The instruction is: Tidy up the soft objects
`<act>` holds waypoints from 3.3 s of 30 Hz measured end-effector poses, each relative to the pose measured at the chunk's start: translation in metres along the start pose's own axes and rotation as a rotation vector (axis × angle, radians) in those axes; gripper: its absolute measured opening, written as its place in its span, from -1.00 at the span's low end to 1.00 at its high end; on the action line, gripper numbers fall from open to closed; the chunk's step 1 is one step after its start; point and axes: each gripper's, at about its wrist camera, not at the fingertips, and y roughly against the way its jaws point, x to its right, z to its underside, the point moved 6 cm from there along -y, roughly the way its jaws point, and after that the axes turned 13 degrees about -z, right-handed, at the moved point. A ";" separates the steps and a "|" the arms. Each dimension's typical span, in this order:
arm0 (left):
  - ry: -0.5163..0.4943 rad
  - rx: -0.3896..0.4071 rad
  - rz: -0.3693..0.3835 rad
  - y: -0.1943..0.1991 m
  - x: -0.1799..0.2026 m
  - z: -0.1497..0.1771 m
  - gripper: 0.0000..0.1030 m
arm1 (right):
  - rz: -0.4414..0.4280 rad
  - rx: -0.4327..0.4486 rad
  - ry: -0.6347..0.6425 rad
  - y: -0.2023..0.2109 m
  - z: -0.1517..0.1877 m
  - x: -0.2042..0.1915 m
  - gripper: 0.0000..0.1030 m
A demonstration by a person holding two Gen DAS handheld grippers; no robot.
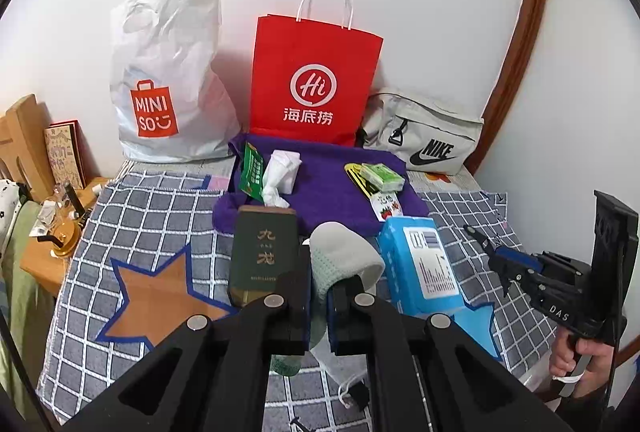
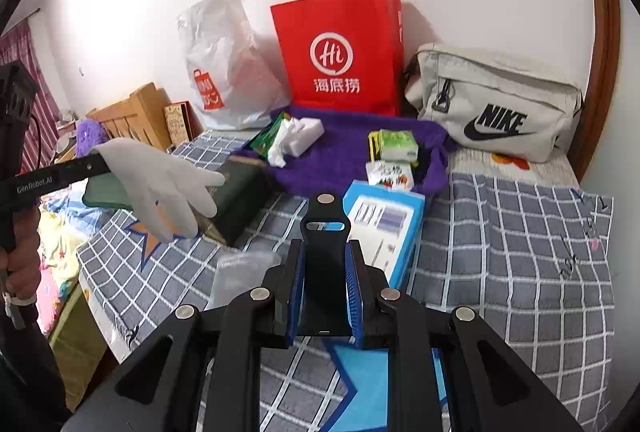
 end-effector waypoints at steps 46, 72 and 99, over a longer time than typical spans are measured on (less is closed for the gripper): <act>0.040 -0.041 0.001 -0.165 0.019 -0.120 -0.88 | 0.023 -0.066 -0.047 -0.149 -0.102 0.118 -0.61; 0.009 -0.224 0.013 -0.262 0.025 -0.086 -0.88 | 0.039 -0.134 -0.064 -0.191 -0.098 0.148 -0.60; 0.085 -0.228 -0.108 -0.198 -0.023 -0.067 0.23 | 0.025 -0.084 -0.040 -0.136 -0.089 0.087 0.25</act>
